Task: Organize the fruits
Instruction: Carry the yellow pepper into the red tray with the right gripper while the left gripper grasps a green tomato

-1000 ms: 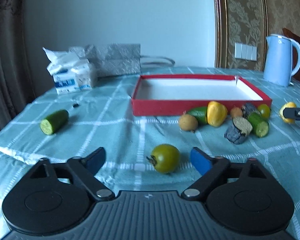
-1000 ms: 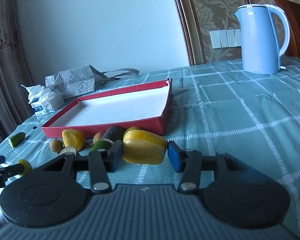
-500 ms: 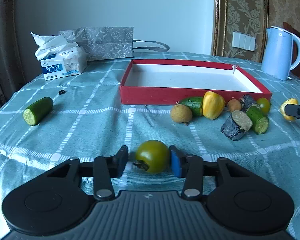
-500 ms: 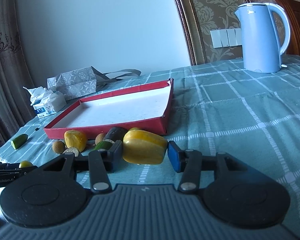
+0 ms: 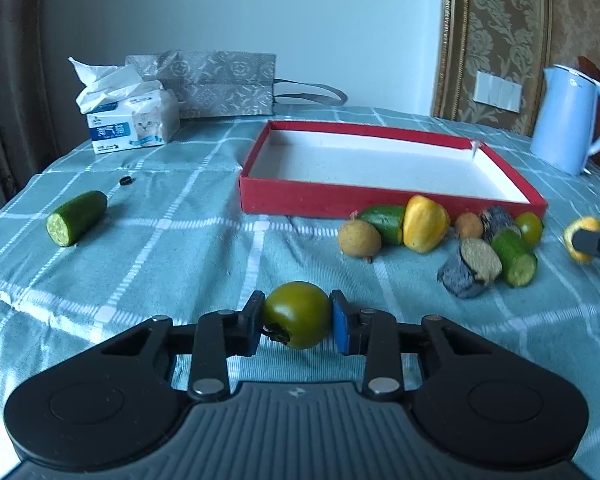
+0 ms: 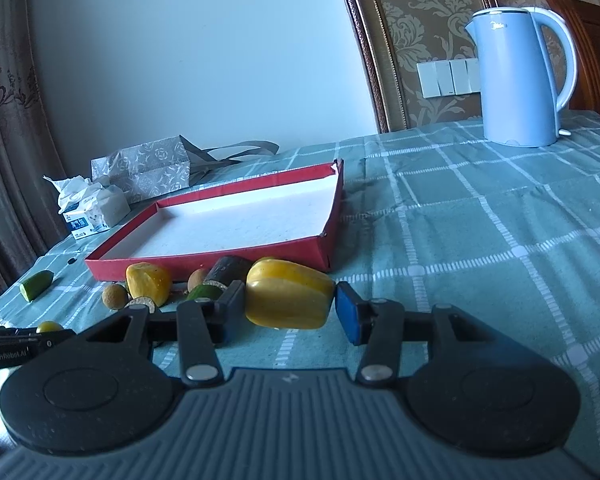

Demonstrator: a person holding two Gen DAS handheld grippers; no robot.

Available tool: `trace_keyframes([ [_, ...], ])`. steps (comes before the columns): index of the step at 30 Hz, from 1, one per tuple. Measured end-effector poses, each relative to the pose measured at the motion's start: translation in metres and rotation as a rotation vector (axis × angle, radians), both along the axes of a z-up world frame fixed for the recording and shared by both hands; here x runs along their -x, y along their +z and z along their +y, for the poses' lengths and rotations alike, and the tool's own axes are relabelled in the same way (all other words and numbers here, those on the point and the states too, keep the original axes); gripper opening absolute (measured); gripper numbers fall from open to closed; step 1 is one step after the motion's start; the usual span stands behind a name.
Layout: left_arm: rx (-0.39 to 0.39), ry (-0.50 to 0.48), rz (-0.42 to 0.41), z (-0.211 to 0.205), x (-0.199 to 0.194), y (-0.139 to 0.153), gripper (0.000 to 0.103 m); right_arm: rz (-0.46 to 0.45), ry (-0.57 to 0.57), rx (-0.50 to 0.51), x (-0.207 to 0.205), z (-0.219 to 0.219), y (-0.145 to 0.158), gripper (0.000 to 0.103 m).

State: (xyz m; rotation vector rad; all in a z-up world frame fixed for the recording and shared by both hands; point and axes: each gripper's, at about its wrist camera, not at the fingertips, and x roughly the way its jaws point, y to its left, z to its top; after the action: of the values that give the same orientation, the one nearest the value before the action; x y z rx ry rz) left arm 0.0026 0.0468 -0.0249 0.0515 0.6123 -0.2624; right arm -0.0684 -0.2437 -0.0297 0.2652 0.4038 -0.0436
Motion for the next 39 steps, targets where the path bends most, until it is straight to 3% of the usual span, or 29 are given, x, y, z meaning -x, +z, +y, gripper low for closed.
trace_keyframes([
  [12, -0.013, 0.143, -0.079, -0.018, -0.035, 0.013, 0.033, -0.023, -0.016, 0.045, 0.003, 0.006, 0.002, 0.047],
  [24, 0.036, 0.189, -0.047, -0.010, -0.052, -0.003, 0.033, -0.038, 0.003, 0.064, -0.006, 0.016, 0.014, 0.047],
  [32, 0.043, 0.179, -0.047, -0.008, -0.051, -0.003, 0.033, -0.033, 0.027, 0.092, -0.070, 0.020, 0.054, 0.047],
  [39, 0.051, 0.181, -0.034, -0.007, -0.053, -0.004, 0.033, 0.036, -0.022, 0.130, -0.141, 0.017, 0.047, 0.047],
])
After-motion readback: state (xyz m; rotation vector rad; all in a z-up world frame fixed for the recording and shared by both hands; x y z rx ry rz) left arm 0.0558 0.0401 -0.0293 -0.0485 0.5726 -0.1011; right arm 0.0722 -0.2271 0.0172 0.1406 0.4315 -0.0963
